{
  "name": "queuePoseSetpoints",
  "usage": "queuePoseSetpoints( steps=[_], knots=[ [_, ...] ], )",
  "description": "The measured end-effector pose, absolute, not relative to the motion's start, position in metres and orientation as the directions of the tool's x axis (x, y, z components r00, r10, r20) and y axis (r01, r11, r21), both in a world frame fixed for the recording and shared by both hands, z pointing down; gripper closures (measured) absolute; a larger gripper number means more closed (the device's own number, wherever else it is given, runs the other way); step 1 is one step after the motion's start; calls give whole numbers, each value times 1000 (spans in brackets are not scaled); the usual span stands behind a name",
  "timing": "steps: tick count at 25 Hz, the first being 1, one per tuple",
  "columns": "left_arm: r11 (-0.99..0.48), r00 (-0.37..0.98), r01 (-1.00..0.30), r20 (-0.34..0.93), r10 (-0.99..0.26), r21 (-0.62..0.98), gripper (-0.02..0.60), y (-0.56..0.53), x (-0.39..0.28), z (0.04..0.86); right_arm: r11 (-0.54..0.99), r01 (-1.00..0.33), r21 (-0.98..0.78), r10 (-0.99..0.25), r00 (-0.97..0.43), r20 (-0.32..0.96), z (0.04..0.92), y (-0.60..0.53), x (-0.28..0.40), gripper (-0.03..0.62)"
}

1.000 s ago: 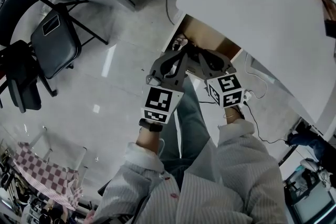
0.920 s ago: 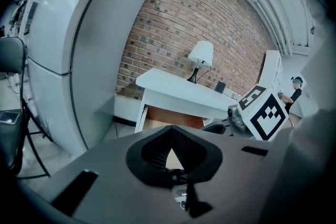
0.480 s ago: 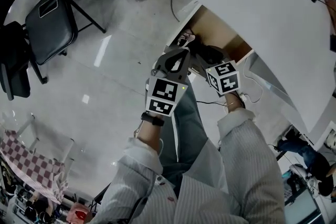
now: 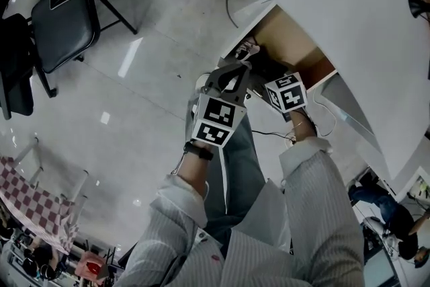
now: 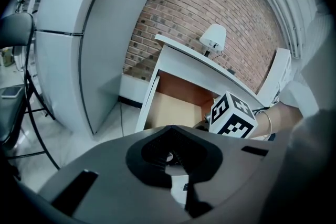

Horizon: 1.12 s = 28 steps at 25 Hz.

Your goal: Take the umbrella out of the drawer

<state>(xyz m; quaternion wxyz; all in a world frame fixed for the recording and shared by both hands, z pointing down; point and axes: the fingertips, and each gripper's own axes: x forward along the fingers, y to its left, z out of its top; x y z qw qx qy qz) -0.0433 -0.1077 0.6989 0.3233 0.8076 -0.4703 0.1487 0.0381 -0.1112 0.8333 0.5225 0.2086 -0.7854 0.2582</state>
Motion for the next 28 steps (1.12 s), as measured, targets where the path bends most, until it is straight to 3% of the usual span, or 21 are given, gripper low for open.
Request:
queuePoseSetpoints(
  steps=[12,28],
  knots=[
    [-325,507,-859,574,-643,395,572,-103,-41,718,839,-533,-111,4,-197,980,880,-115,48,310],
    [-299,493,-867,597,-633,399,572,-100,-42,727,837,-533,-124,42,-163,986,886,-113,48,381]
  ],
)
